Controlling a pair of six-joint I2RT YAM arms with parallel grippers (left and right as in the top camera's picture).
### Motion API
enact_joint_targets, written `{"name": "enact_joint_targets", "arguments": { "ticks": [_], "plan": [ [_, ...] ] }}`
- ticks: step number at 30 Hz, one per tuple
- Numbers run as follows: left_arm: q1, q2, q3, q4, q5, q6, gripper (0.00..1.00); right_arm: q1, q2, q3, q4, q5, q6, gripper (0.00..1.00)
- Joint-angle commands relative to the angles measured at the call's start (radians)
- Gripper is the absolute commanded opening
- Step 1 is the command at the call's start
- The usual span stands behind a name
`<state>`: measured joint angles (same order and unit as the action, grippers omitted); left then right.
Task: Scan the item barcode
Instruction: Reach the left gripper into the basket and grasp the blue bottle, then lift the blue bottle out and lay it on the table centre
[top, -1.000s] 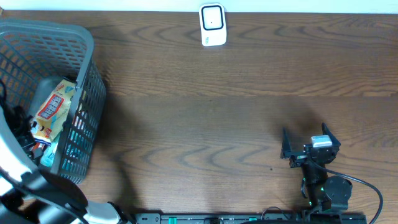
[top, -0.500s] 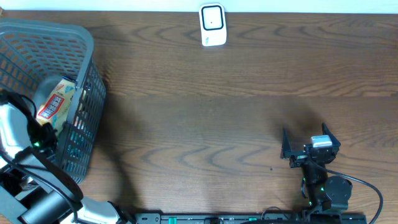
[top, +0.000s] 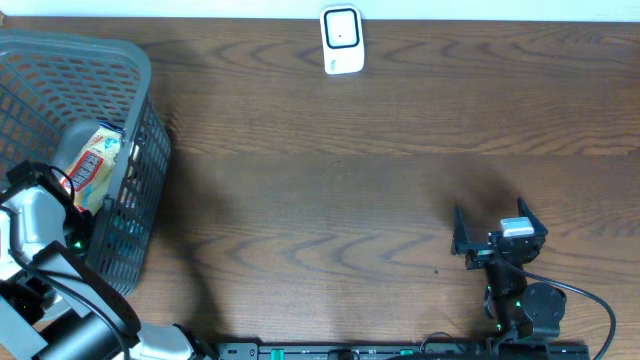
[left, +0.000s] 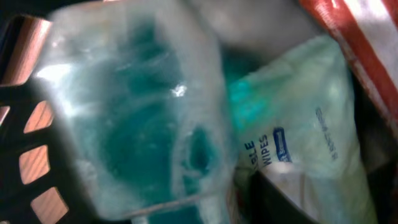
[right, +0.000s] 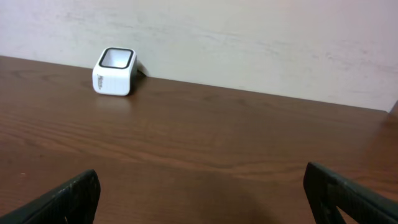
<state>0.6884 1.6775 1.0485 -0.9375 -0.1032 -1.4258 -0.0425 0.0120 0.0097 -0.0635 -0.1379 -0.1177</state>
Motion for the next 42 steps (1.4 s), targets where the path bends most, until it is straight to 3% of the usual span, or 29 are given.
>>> {"name": "enact_joint_targets", "arguments": {
  "ticks": [1,5,9,16,24,27,29,31,36,38,42],
  "plan": [
    [-0.009,0.048,-0.079,-0.018,0.018,0.072,0.23,0.007,-0.005,-0.003,-0.002,0.001,-0.011,0.99],
    [-0.009,0.011,-0.014,-0.014,0.018,0.208,0.11,0.007,-0.005,-0.003,-0.002,0.001,-0.011,0.99],
    [-0.009,-0.064,0.076,-0.023,0.018,0.307,0.10,0.007,-0.005,-0.003,-0.002,0.001,-0.011,0.99],
    [-0.009,-0.273,0.223,0.001,0.053,0.327,0.10,0.007,-0.005,-0.003,-0.002,0.001,-0.011,0.99],
    [-0.009,-0.604,0.257,0.282,0.363,0.326,0.10,0.007,-0.005,-0.003,-0.002,0.001,-0.011,0.99],
    [-0.033,-0.689,0.257,0.423,0.579,0.326,0.11,0.007,-0.005,-0.003,-0.002,0.001,-0.011,0.99],
    [-0.106,-0.702,0.256,0.528,0.736,0.332,0.11,0.007,-0.005,-0.003,-0.002,0.001,-0.011,0.99],
    [-0.188,-0.698,0.256,0.577,0.794,0.367,0.11,0.007,-0.005,-0.003,-0.002,0.001,-0.011,0.99],
    [-0.549,-0.639,0.242,0.571,0.797,0.648,0.11,0.007,-0.005,-0.003,-0.002,0.001,-0.011,0.99],
    [-0.710,-0.579,0.237,0.500,0.741,0.745,0.12,0.007,-0.005,-0.003,-0.002,0.001,-0.011,0.99],
    [-0.926,-0.440,0.237,0.348,0.539,0.813,0.11,0.007,-0.005,-0.003,-0.002,0.001,-0.011,0.99]
  ]
}}
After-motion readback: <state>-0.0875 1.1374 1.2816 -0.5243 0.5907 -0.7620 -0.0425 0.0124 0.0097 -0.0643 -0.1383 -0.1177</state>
